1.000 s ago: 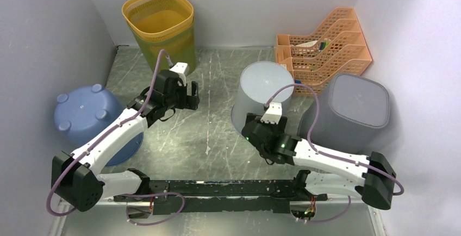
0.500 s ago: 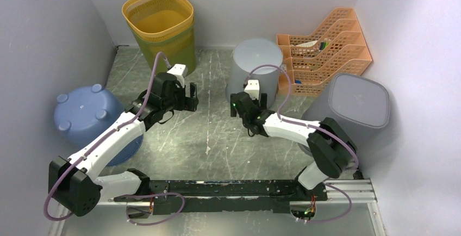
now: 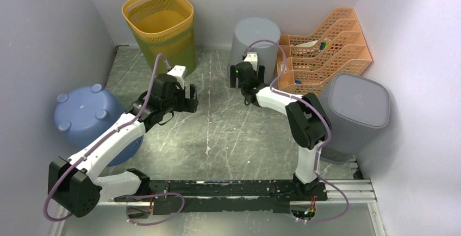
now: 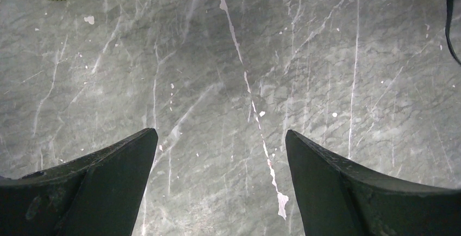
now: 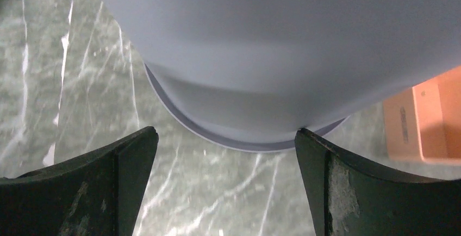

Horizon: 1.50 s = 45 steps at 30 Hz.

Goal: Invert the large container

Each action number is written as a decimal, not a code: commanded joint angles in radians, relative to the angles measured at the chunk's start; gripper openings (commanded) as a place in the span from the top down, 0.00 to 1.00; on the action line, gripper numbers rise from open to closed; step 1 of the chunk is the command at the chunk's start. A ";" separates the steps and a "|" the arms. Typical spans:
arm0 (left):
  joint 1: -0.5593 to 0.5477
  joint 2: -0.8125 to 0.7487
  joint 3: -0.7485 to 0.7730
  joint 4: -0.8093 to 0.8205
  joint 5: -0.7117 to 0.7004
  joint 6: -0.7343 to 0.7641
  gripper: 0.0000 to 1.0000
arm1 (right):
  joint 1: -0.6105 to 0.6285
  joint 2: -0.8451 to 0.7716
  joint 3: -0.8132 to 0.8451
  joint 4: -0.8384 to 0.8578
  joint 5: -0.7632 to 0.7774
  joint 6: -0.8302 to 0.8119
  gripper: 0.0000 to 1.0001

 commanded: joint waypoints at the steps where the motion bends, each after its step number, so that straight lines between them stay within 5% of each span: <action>1: 0.002 0.013 -0.007 0.052 0.003 0.005 0.00 | -0.051 0.111 0.130 0.044 -0.069 -0.102 0.00; 16: 0.001 0.048 0.004 0.067 0.016 0.037 0.00 | -0.148 0.330 0.343 0.128 -0.166 -0.168 0.00; 27: 0.002 0.058 0.064 0.041 0.039 0.088 0.00 | -0.147 0.186 0.260 0.064 -0.160 -0.133 0.00; 38: -0.001 0.243 0.676 -0.147 0.139 0.281 0.00 | -0.034 -0.206 0.032 -0.149 -0.206 -0.083 0.00; 45: 0.016 0.461 1.041 -0.190 0.056 0.554 0.02 | -0.007 -0.304 0.000 -0.233 -0.261 -0.068 0.00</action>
